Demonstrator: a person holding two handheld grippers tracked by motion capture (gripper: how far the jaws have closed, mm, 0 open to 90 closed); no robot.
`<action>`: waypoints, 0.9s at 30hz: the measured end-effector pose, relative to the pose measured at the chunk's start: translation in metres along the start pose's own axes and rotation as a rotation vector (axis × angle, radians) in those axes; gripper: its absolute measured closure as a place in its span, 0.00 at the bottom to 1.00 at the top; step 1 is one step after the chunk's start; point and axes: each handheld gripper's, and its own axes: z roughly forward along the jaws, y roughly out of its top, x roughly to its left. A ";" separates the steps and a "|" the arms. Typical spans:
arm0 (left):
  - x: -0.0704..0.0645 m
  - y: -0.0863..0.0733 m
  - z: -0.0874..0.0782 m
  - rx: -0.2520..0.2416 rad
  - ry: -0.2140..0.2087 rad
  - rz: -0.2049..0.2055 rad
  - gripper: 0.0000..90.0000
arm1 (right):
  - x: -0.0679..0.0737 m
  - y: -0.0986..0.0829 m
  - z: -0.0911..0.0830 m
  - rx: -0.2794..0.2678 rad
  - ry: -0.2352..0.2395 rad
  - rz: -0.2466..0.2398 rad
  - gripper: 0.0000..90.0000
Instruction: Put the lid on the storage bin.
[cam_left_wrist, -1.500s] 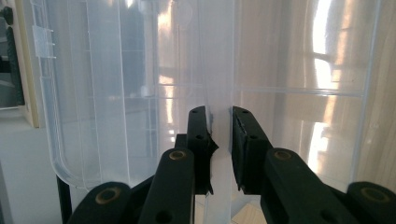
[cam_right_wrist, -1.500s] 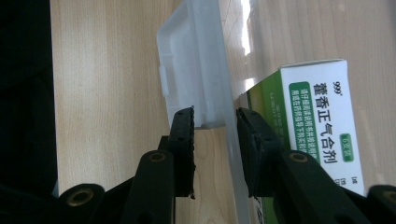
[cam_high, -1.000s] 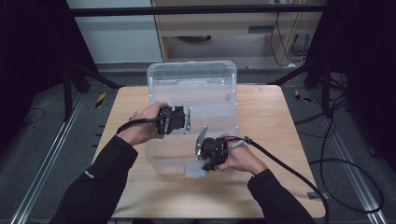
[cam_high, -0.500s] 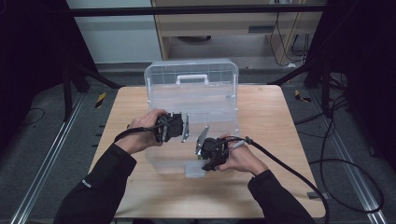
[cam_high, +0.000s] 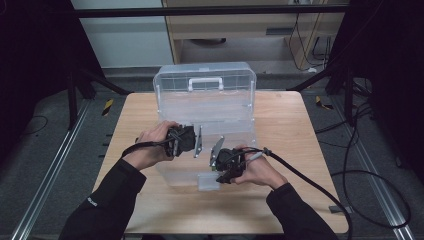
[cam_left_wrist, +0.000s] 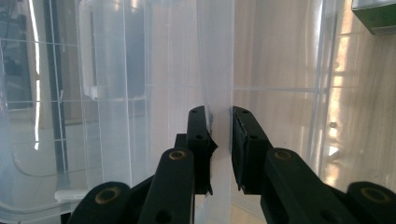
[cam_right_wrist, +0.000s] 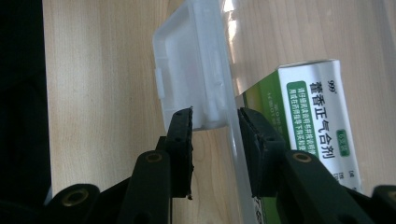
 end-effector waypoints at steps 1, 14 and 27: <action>-0.001 0.000 -0.001 0.007 -0.002 0.002 0.87 | 0.000 0.000 0.000 -0.001 -0.001 0.006 0.73; -0.010 0.000 -0.003 -0.003 -0.002 0.005 0.87 | 0.003 -0.002 0.002 -0.023 -0.021 0.015 0.70; -0.014 0.001 -0.005 -0.004 -0.022 0.008 0.86 | 0.009 -0.007 -0.009 -0.092 -0.044 0.053 0.63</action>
